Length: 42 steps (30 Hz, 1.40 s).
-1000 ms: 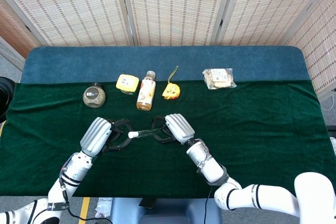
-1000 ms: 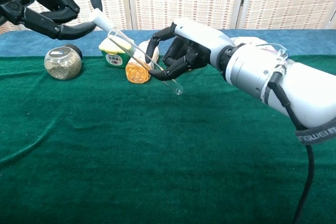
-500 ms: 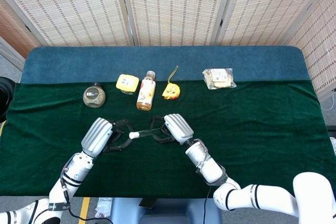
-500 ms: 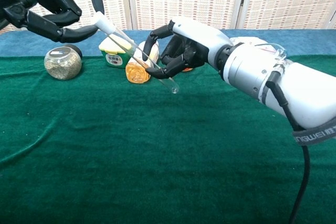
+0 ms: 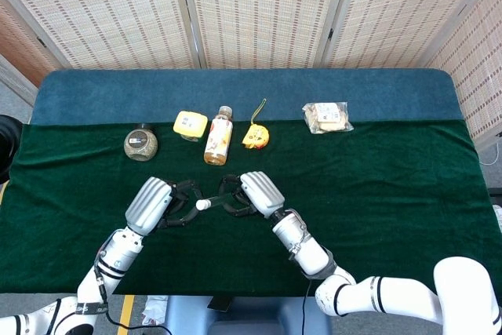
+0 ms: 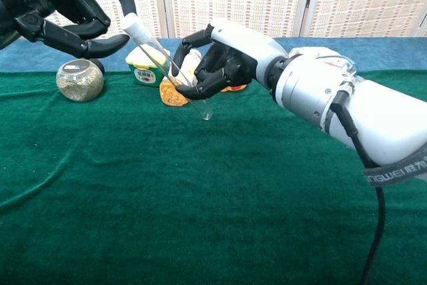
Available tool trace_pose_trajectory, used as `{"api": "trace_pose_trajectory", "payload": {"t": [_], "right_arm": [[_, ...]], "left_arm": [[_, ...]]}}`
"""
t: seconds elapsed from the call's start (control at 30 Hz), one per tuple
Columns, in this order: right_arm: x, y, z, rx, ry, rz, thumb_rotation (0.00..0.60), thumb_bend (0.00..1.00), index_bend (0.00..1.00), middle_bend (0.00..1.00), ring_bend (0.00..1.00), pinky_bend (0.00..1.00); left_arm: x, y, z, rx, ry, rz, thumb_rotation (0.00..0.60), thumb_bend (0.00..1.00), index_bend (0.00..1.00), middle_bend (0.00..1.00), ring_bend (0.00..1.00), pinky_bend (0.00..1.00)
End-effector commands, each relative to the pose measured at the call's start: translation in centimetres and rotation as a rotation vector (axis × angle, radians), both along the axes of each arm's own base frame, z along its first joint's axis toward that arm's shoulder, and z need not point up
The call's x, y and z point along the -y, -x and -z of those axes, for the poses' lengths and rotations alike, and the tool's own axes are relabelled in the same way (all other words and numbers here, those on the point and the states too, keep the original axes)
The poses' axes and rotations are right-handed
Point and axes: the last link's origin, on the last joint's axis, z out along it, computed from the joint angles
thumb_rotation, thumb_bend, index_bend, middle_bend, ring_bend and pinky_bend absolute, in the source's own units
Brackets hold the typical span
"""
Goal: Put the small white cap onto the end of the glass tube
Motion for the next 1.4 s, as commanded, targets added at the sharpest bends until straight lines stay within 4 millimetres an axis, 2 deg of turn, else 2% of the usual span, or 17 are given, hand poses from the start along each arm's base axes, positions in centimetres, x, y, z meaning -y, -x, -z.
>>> {"api": "trace_pose_trajectory", "payload": {"t": [0.03, 0.13, 0.2, 0.23, 0.27, 0.33, 0.4, 0.47, 0.57, 0.67, 0.87, 1.0, 1.13, 1.3, 1.4], "right_arm": [[0.0, 0.0, 0.1, -0.002, 0.001, 0.002, 0.600, 0.70, 0.90, 0.99, 1.00, 1.00], [0.1, 0.2, 0.1, -0.014, 0.005, 0.006, 0.600, 0.70, 0.90, 0.99, 1.00, 1.00], [0.2, 0.4, 0.0, -0.026, 0.010, 0.008, 0.600, 0.70, 0.90, 0.99, 1.00, 1.00], [0.2, 0.5, -0.1, -0.032, 0.014, 0.009, 0.600, 0.70, 0.90, 0.99, 1.00, 1.00], [0.3, 0.7, -0.2, -0.043, 0.020, 0.010, 0.600, 0.70, 0.90, 0.99, 1.00, 1.00], [0.4, 1.1, -0.5, -0.070, 0.031, 0.010, 0.600, 0.70, 0.90, 0.99, 1.00, 1.00], [0.6, 1.9, -1.0, -0.126, 0.048, 0.006, 0.600, 0.71, 0.90, 0.99, 1.00, 1.00], [0.9, 3.0, -1.7, -0.198, 0.068, 0.008, 0.600, 0.71, 0.90, 0.99, 1.00, 1.00], [1.4, 4.7, -2.4, -0.320, 0.107, 0.017, 0.600, 0.71, 0.90, 0.99, 1.00, 1.00], [1.9, 6.3, -2.5, -0.425, 0.140, 0.035, 0.600, 0.70, 0.90, 0.99, 1.00, 1.00], [2.4, 8.8, -1.4, -0.541, 0.163, 0.062, 0.600, 0.71, 0.85, 0.99, 1.00, 1.00], [2.4, 10.1, -0.3, -0.587, 0.147, 0.077, 0.600, 0.70, 0.69, 0.98, 1.00, 1.00], [2.3, 10.9, 0.4, -0.607, 0.132, 0.089, 0.600, 0.70, 0.59, 0.97, 1.00, 1.00], [2.3, 11.6, 0.6, -0.632, 0.135, 0.099, 0.600, 0.61, 0.39, 0.96, 1.00, 1.00], [2.2, 12.1, 0.4, -0.635, 0.136, 0.110, 0.600, 0.61, 0.30, 0.96, 1.00, 1.00]], "left_arm": [[0.0, 0.1, 0.0, -0.001, -0.001, -0.001, 0.600, 0.44, 0.53, 1.00, 0.93, 0.84], [-0.1, 0.3, 0.0, -0.009, -0.005, -0.006, 0.600, 0.43, 0.48, 1.00, 0.93, 0.84], [-0.1, 0.5, 0.0, -0.032, -0.001, -0.009, 0.600, 0.43, 0.36, 1.00, 0.92, 0.84], [-0.1, 0.6, 0.0, -0.046, 0.005, -0.010, 0.600, 0.42, 0.25, 1.00, 0.90, 0.84], [-0.1, 0.8, -0.1, -0.060, 0.013, -0.013, 0.600, 0.41, 0.17, 0.98, 0.87, 0.84], [-0.2, 1.0, -0.2, -0.074, 0.020, -0.020, 0.600, 0.39, 0.08, 0.91, 0.78, 0.83], [-0.3, 1.5, -0.4, -0.098, 0.027, -0.033, 0.600, 0.38, 0.03, 0.79, 0.65, 0.79], [-0.6, 2.2, -0.7, -0.125, 0.035, -0.057, 0.600, 0.38, 0.02, 0.65, 0.51, 0.68], [-1.1, 3.3, -1.0, -0.147, 0.031, -0.098, 0.600, 0.38, 0.02, 0.52, 0.38, 0.54], [-1.5, 4.4, -1.1, -0.166, 0.022, -0.138, 0.600, 0.38, 0.03, 0.50, 0.33, 0.46], [-1.5, 6.2, -1.0, -0.194, 0.005, -0.191, 0.600, 0.38, 0.03, 0.48, 0.30, 0.38], [-1.2, 6.7, -0.8, -0.188, 0.040, -0.213, 0.600, 0.38, 0.03, 0.48, 0.30, 0.37], [-1.1, 6.9, -0.6, -0.191, 0.059, -0.212, 0.600, 0.38, 0.03, 0.48, 0.31, 0.37], [-1.2, 7.2, -0.4, -0.186, 0.070, -0.219, 0.600, 0.38, 0.03, 0.48, 0.31, 0.36], [-1.3, 7.6, -0.4, -0.194, 0.067, -0.229, 0.600, 0.38, 0.03, 0.48, 0.31, 0.35]]}}
